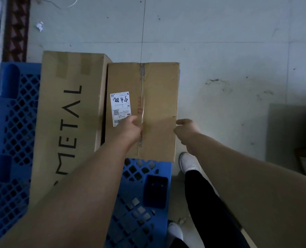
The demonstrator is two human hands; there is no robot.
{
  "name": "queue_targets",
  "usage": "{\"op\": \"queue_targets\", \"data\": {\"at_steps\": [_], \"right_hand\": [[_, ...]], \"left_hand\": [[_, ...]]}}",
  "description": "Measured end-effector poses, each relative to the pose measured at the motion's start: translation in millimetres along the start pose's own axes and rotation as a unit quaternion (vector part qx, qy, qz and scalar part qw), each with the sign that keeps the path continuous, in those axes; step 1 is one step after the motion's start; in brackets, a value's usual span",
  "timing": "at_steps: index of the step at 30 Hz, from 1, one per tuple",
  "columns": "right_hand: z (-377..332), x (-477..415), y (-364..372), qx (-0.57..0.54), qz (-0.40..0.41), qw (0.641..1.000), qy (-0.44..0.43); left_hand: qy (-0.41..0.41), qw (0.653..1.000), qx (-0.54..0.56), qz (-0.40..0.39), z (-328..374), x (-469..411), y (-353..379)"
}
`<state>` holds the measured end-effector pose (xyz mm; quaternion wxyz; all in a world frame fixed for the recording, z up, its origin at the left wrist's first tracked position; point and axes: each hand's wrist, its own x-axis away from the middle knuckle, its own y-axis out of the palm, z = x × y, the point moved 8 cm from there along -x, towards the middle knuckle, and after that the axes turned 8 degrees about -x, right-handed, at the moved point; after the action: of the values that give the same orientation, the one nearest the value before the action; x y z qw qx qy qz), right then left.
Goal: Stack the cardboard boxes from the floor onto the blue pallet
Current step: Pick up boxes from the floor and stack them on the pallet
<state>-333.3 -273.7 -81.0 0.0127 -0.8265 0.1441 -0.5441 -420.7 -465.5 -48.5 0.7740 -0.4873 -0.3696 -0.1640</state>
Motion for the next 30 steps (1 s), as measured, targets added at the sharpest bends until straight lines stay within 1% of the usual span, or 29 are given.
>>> {"op": "queue_targets", "data": {"at_steps": [5,8,11,15,18,21,26,30], "right_hand": [[4.1,76.4,-38.2,-0.038,0.041,0.995,-0.082],[28.4,129.9,-75.2,-0.073,0.095,0.988,-0.102],[61.4,191.1,-109.4,-0.099,0.13,0.98,-0.111],[104.6,276.3,-148.4,-0.147,0.137,0.971,-0.129],[144.9,334.1,-193.5,-0.157,0.178,0.962,-0.135],[175.6,370.7,-231.9,-0.153,0.221,0.954,-0.133],[234.1,430.9,-299.0,-0.205,0.277,0.928,-0.142],[291.3,459.5,-339.2,-0.249,0.278,0.917,-0.139]], "left_hand": [[0.054,0.998,-0.015,-0.028,37.8,76.2,-23.7],[0.094,0.994,-0.031,-0.056,54.2,134.7,-24.1],[0.152,0.985,-0.04,-0.068,70.5,205.6,-14.2],[0.232,0.966,-0.061,-0.098,88.9,305.4,16.6],[0.276,0.95,-0.085,-0.12,102.5,370.3,43.9],[0.301,0.94,-0.103,-0.12,116.4,407.3,65.2],[0.359,0.915,-0.12,-0.139,144.4,493.0,118.1],[0.37,0.904,-0.155,-0.148,149.7,548.7,168.4]]}}
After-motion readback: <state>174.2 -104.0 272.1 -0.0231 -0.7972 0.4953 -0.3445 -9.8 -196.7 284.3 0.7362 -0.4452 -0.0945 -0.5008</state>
